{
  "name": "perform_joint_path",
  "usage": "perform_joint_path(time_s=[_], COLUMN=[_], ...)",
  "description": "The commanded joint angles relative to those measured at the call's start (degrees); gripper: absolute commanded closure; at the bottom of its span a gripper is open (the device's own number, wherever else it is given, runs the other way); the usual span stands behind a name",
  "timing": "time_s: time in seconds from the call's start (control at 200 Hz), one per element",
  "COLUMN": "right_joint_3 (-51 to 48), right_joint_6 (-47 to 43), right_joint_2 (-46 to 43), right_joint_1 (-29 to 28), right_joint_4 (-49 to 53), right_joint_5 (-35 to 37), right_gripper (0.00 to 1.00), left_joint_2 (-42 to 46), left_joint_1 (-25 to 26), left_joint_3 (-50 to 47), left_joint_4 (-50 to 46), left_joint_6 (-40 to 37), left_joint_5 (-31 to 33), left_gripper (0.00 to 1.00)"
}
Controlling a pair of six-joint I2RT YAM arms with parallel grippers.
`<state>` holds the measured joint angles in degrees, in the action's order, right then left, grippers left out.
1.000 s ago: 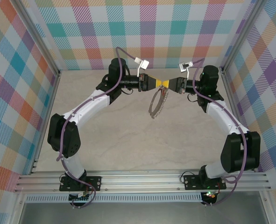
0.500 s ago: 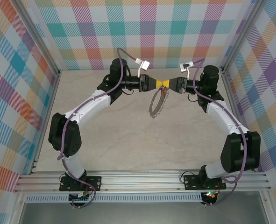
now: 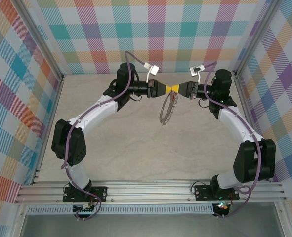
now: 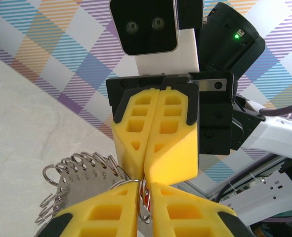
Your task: Put the keys on the keyring
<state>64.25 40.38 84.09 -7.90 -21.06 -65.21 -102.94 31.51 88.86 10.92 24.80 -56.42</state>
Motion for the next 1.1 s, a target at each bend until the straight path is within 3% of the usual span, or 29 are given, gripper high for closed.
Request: perform_joint_path(time_s=[0.0, 0.14, 0.24, 0.345, 0.505, 0.73, 0.81, 0.86, 1.095], right_joint_3=[-0.6, -0.9, -1.0, -0.9, -2.9, -9.0, -11.4, -12.8, -15.2], right_joint_6=[0.7, 0.8, 0.8, 0.7, 2.4, 4.4, 3.9, 4.2, 8.8], right_joint_2=[-0.3, -0.4, -0.5, -1.0, -4.3, -11.7, -14.6, -15.7, -16.3], right_joint_1=[0.1, 0.1, 0.1, 0.3, 2.9, 6.0, 6.0, 6.0, 6.0], right_joint_4=[-3.3, -3.6, -3.5, -2.1, -2.4, -2.9, -1.8, -2.5, -10.2], right_joint_5=[0.1, 0.1, 0.2, 1.4, 5.1, 11.6, 15.0, 16.2, 14.4], right_gripper=[1.00, 1.00, 1.00, 1.00, 0.75, 0.67, 0.56, 0.55, 0.45], left_joint_2=[-0.4, -0.6, -0.6, -0.2, 1.4, 2.9, 3.7, 4.2, 5.7], left_joint_1=[1.4, 2.1, 2.4, 2.5, 2.3, 2.3, 2.4, 2.3, 2.6], left_joint_3=[-0.3, -0.2, -0.2, -0.9, -2.9, -4.4, -4.9, -5.1, -4.9], left_joint_4=[2.8, 3.2, 4.0, 5.4, 7.8, 11.3, 12.1, 12.5, 13.8], left_joint_6=[-0.1, 0.0, 0.6, 2.1, 3.9, 6.6, 7.0, 7.1, 7.4], left_joint_5=[-1.6, -1.1, -0.6, 1.7, 5.7, 6.6, 6.5, 6.4, 5.0], left_gripper=[0.87, 0.91, 1.00, 1.00, 1.00, 1.00, 1.00, 1.00, 1.00])
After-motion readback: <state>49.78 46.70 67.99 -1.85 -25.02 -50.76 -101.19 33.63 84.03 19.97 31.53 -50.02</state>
